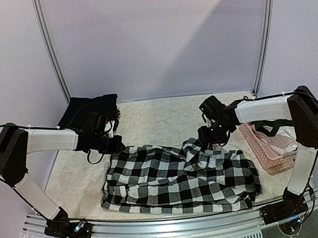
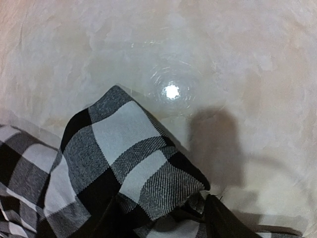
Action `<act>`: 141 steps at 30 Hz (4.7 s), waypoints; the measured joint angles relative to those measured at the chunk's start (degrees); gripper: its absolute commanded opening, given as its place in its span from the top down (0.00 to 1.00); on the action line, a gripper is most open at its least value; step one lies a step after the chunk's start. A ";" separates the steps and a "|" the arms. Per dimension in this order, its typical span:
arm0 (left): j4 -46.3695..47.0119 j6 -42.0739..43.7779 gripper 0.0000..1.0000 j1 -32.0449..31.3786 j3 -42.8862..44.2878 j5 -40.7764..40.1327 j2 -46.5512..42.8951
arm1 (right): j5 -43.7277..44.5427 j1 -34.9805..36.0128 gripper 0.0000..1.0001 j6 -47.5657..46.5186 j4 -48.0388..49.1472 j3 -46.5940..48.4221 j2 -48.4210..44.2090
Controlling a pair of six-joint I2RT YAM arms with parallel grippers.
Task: Fold and stack the mixed laundry pile
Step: Pick up the 1/3-folded shirt from the center of the board, then fold the 1/3-folded shirt at the center of the board.
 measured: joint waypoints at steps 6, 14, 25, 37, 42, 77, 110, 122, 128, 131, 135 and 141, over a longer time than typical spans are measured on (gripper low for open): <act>0.31 0.00 1.00 -0.02 -0.04 0.02 0.35 | -0.15 -0.57 0.82 -0.02 0.24 2.01 2.51; 0.31 0.00 1.00 -0.02 0.00 0.02 1.29 | -0.15 -2.71 0.97 -2.23 -3.98 9.99 5.51; -1.51 -0.15 1.00 -0.02 7.13 -0.52 3.80 | -0.24 -11.41 1.00 -11.04 -9.60 36.33 8.46; -4.31 1.36 1.00 2.47 17.20 -0.85 12.33 | -1.36 -17.27 1.00 -20.39 -9.11 46.77 18.88; -4.81 3.08 1.00 3.43 20.81 -1.51 16.31 | -1.44 -17.20 1.00 -22.95 -8.74 47.58 19.63; 4.74 4.04 1.00 5.03 8.92 1.64 10.47 | 1.99 -1.60 1.00 -21.49 -20.13 35.91 -9.29; 12.44 2.58 0.92 4.98 -7.54 -0.13 -1.51 | 24.06 27.56 1.00 0.17 -31.19 21.40 -22.62; 10.32 0.57 0.47 2.56 -13.33 -5.64 -13.81 | 27.61 31.85 1.00 5.70 -34.18 19.08 -23.71; 3.63 -0.59 0.42 -0.79 -14.03 -11.78 -24.13 | 27.10 36.09 0.97 6.38 -35.28 19.08 -23.89; 0.00 -0.59 0.46 -2.62 -12.55 -12.90 -26.67 | 26.58 37.38 0.96 6.16 -36.17 19.08 -23.50; -4.44 -0.31 0.56 -6.25 -6.97 -13.77 -22.99 | 26.64 37.86 0.96 6.69 -38.91 18.86 -22.40; -5.60 -0.83 0.61 -10.62 0.11 -13.44 -11.54 | 25.97 37.88 0.96 7.65 -39.43 13.22 -23.56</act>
